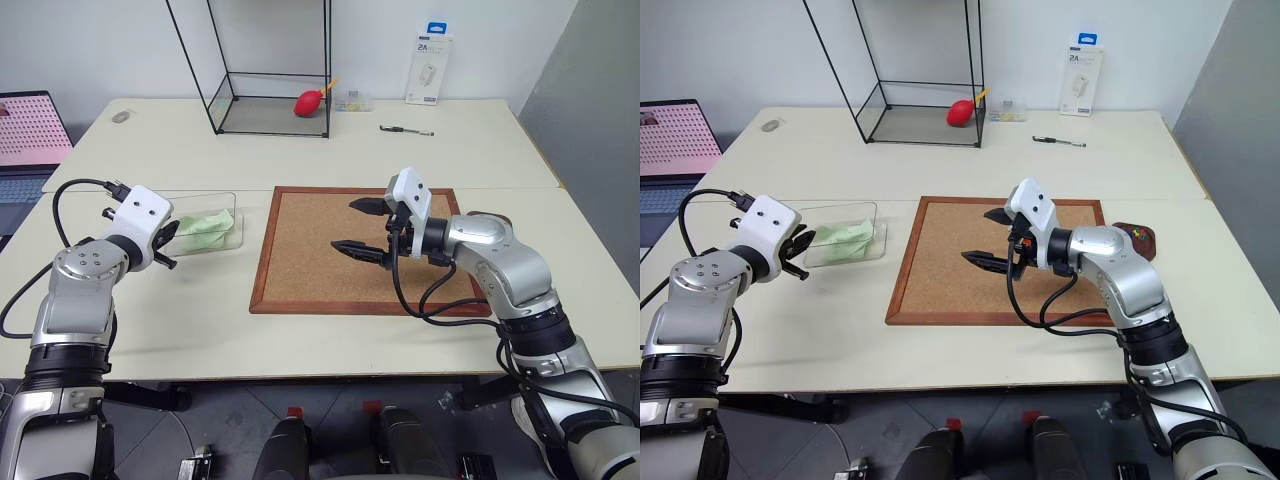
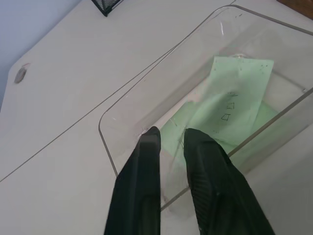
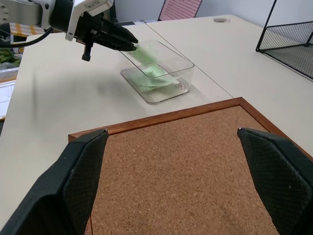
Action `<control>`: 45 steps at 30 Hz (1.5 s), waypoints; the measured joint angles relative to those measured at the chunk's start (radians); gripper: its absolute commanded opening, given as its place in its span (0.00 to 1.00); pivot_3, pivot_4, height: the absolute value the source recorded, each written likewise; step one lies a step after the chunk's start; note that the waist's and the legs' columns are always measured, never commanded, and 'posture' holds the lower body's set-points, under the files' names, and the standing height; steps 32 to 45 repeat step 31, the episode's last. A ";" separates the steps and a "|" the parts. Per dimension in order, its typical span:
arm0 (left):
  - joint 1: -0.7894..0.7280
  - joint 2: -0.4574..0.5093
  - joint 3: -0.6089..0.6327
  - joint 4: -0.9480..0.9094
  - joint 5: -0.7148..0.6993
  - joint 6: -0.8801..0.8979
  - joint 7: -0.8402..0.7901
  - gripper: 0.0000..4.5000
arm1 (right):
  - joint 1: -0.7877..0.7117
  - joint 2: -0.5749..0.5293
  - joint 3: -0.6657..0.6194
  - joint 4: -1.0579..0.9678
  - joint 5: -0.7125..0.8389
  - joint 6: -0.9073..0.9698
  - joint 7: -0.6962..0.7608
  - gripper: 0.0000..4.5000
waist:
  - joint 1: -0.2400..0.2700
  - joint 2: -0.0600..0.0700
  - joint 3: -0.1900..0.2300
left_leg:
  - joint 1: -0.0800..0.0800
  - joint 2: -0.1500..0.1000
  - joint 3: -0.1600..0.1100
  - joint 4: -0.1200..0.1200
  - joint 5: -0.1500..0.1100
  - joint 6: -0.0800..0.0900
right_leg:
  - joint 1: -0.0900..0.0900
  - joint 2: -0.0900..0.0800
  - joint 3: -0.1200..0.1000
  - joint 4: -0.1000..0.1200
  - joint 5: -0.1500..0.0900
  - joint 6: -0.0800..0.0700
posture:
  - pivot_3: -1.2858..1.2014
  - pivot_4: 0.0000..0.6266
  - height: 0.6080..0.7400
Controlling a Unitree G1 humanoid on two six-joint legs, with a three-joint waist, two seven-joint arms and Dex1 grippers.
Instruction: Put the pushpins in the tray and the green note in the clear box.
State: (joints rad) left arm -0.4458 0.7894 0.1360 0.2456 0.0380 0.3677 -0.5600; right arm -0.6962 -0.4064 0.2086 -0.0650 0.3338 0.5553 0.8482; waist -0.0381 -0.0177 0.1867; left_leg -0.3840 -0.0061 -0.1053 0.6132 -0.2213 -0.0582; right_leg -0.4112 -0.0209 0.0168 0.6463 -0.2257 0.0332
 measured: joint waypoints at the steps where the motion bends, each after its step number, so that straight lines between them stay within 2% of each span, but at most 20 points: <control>1: 0.000 0.000 0.000 -0.001 -0.001 0.001 0.000 0.42 | 0.000 0.000 0.000 0.000 0.000 0.001 0.000 1.00 | 0.000 0.000 0.000 | 0.000 0.000 0.000 0.000 0.000 0.000 | 0.000 0.000 0.000 0.000 0.000 0.000 | 0.52 0.24 1.00; 8: 0.000 0.001 0.004 -0.027 -0.018 0.011 -0.001 0.75 | 0.000 0.000 0.000 0.000 0.000 0.002 -0.003 1.00 | 0.000 0.000 0.000 | 0.000 0.000 0.000 0.000 0.000 0.000 | 0.000 0.000 0.000 0.000 0.000 0.000 | 0.52 0.24 1.00; 16: -0.047 -0.046 0.043 -0.243 -0.177 0.047 -0.068 0.75 | 0.034 -0.035 -0.055 -0.029 0.007 0.004 -0.014 1.00 | 0.006 -0.001 0.001 | -0.001 -0.001 0.001 0.000 0.000 0.000 | 0.000 -0.002 0.000 -0.001 0.000 0.000 | 0.52 0.24 1.00; 21: 0.002 -0.121 -0.019 -0.363 -0.217 0.110 -0.083 0.75 | 0.162 -0.045 -0.160 -0.088 0.010 -0.003 -0.087 1.00 | 0.006 -0.001 0.000 | -0.001 -0.001 0.001 0.000 0.000 0.000 | 0.000 -0.001 0.001 0.000 0.000 0.000 | 0.52 0.24 1.00; 25: 0.078 -0.233 -0.070 -0.438 -0.281 0.122 -0.093 0.75 | 0.289 -0.062 -0.211 -0.148 0.011 -0.008 -0.113 1.00 | 0.005 -0.001 0.000 | 0.000 0.000 0.001 0.000 0.000 0.000 | 0.000 -0.001 0.001 0.000 0.000 0.000 | 0.52 0.24 1.00; 30: 0.133 -0.285 -0.085 -0.463 -0.318 0.090 -0.116 0.75 | 0.404 -0.076 -0.253 -0.165 -0.001 -0.050 -0.146 1.00 | 0.003 -0.001 0.001 | 0.001 0.000 0.002 0.000 0.000 0.000 | 0.001 0.000 0.002 0.001 0.000 0.000 | 0.52 0.24 1.00; 45: 0.140 -0.292 -0.088 -0.467 -0.329 0.084 -0.124 0.75 | 0.416 -0.077 -0.258 -0.165 -0.002 -0.057 -0.153 1.00 | 0.004 -0.001 0.001 | 0.001 0.000 0.002 0.000 0.000 0.000 | 0.001 0.000 0.002 0.001 0.000 0.000 | 0.52 0.24 1.00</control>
